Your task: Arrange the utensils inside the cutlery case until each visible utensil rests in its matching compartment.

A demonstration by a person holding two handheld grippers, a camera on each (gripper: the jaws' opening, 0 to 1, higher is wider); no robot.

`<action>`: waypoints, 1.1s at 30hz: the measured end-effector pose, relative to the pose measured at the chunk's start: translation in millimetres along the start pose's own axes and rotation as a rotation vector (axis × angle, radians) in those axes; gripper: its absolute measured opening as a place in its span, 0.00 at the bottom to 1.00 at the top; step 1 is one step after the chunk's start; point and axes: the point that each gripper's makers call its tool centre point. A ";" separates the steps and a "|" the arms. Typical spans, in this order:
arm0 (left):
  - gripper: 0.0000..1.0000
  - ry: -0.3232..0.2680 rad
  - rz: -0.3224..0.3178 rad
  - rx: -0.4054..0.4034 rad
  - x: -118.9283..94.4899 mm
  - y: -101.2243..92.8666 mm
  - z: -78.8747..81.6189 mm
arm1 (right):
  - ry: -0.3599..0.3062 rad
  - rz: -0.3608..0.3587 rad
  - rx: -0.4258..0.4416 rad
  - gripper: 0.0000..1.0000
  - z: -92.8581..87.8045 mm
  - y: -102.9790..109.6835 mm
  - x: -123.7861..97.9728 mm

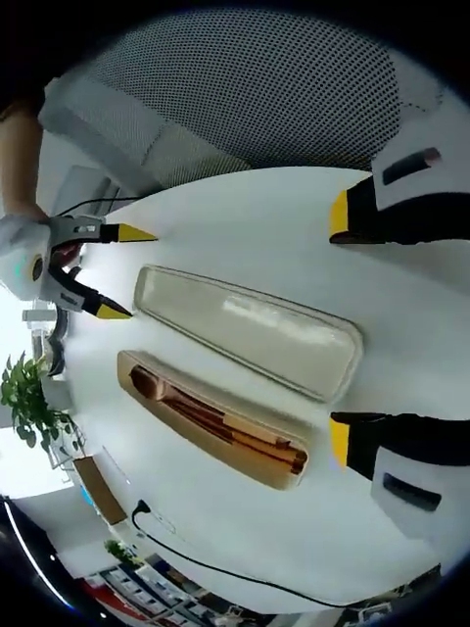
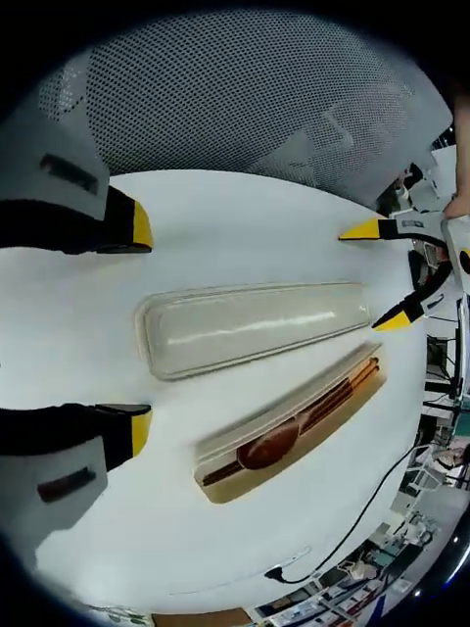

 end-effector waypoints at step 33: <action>0.72 -0.081 -0.019 -0.002 12.4 -4.0 19.6 | -0.043 0.042 -0.096 0.48 37.9 -12.3 14.3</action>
Point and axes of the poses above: the point that each gripper's makers call its tool centre point, and the gripper's own axes: x roughly forward along the fingers, y roughly to its left, z roughly out of its top, and after that the axes turned 7 degrees about z, right-handed
